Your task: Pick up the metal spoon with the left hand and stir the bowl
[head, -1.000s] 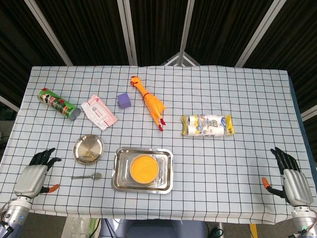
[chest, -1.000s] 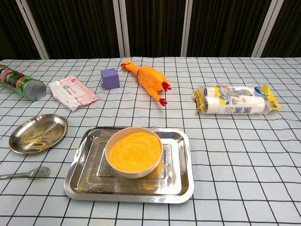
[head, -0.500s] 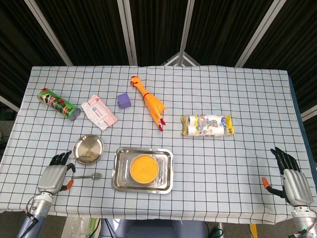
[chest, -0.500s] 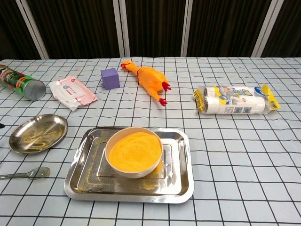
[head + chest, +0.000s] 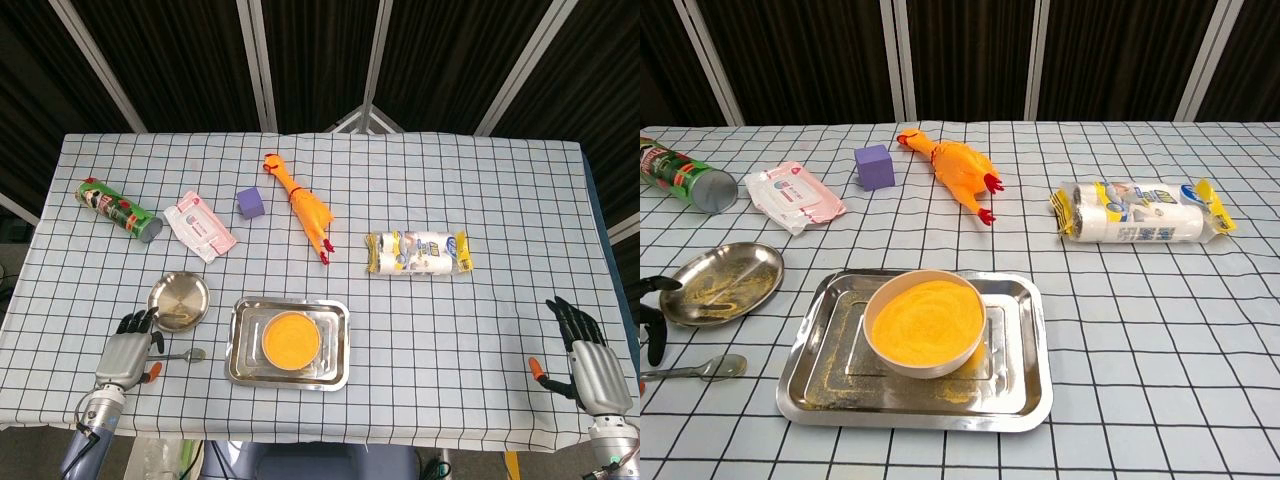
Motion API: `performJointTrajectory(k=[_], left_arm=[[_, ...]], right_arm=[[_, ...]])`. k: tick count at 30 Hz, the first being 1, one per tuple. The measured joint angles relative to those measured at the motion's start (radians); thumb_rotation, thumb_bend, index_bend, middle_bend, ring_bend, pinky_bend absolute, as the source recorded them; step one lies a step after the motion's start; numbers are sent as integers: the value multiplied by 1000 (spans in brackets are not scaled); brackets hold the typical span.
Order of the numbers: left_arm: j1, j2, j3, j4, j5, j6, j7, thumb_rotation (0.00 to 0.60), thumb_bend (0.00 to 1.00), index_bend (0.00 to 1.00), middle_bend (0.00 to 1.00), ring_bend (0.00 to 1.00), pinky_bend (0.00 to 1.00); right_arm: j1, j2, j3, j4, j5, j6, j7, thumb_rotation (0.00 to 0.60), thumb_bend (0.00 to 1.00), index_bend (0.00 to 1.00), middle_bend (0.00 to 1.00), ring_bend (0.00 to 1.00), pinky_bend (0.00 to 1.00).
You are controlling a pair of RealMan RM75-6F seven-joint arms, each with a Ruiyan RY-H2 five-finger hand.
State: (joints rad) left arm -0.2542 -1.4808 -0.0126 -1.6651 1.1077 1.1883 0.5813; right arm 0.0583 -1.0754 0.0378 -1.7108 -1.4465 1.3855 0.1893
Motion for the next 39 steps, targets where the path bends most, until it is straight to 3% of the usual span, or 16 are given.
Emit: performJointTrajectory(k=[15,39], left_arm=[[-8,-11,14,11,-14,10,15,600,556,480,0,0,0],[-19,-6,23,7,-31,15,14,600,557,479,0,0,0]], right_arm=[[0,0,-1,0,-2,2,1,600,404,0,0,0,0],[-1,1,-2,-2,0,-1,1,600,404,0,0,0,0]])
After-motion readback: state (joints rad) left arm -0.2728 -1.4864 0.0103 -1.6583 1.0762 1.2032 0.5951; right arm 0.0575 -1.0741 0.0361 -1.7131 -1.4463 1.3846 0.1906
